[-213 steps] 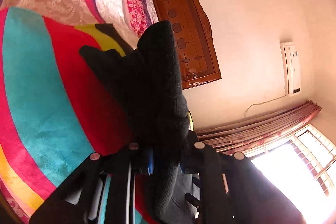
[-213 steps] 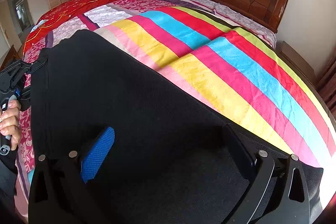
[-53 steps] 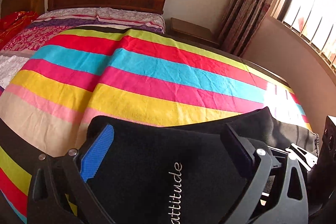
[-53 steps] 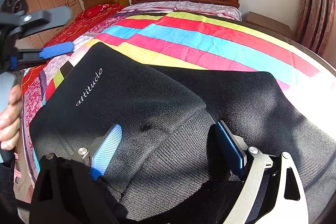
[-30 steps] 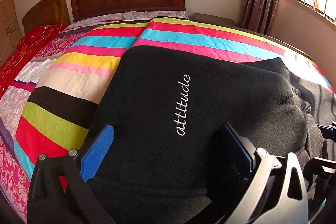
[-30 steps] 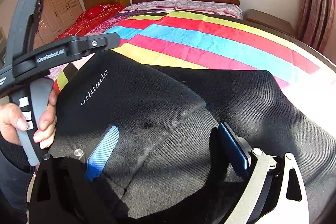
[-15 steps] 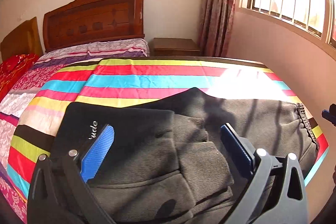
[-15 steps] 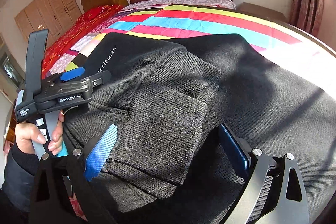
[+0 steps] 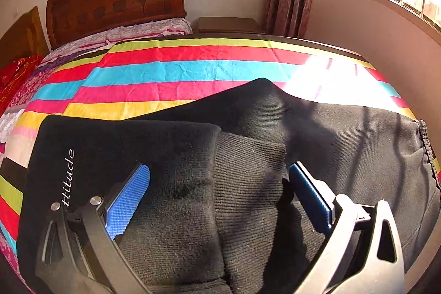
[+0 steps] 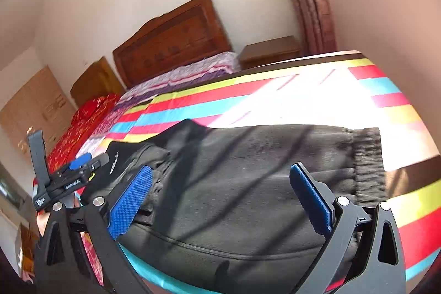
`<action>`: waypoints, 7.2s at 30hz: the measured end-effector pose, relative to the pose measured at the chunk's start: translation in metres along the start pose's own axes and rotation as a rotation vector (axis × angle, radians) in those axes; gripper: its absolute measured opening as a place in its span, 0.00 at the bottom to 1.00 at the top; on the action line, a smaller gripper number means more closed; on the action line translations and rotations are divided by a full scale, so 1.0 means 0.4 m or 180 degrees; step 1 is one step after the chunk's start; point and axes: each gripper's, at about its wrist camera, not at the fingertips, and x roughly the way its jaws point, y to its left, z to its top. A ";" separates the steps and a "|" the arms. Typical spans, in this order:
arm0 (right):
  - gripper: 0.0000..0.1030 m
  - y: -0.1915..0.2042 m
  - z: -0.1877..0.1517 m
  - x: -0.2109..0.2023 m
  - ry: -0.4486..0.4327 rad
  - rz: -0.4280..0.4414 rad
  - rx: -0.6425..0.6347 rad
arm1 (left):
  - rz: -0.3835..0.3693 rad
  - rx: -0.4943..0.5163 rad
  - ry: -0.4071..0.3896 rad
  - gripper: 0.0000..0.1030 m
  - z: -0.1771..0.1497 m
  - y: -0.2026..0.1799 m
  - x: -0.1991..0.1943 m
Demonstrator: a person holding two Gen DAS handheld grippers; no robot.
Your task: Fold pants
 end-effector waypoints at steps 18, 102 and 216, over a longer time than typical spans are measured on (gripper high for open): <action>0.94 -0.361 -0.175 -0.080 0.0390 -0.0060 0.1343 | -0.0077 -0.0061 0.0076 0.98 -0.002 0.011 0.014; 0.86 0.283 -0.285 0.124 -0.0344 -0.0936 -0.1328 | -0.1531 -0.0607 0.1680 0.49 -0.019 0.550 -0.002; 0.95 0.721 0.010 0.769 0.1562 -0.0095 -0.1492 | -0.1141 -0.0125 -0.0150 0.88 -0.200 0.291 -0.365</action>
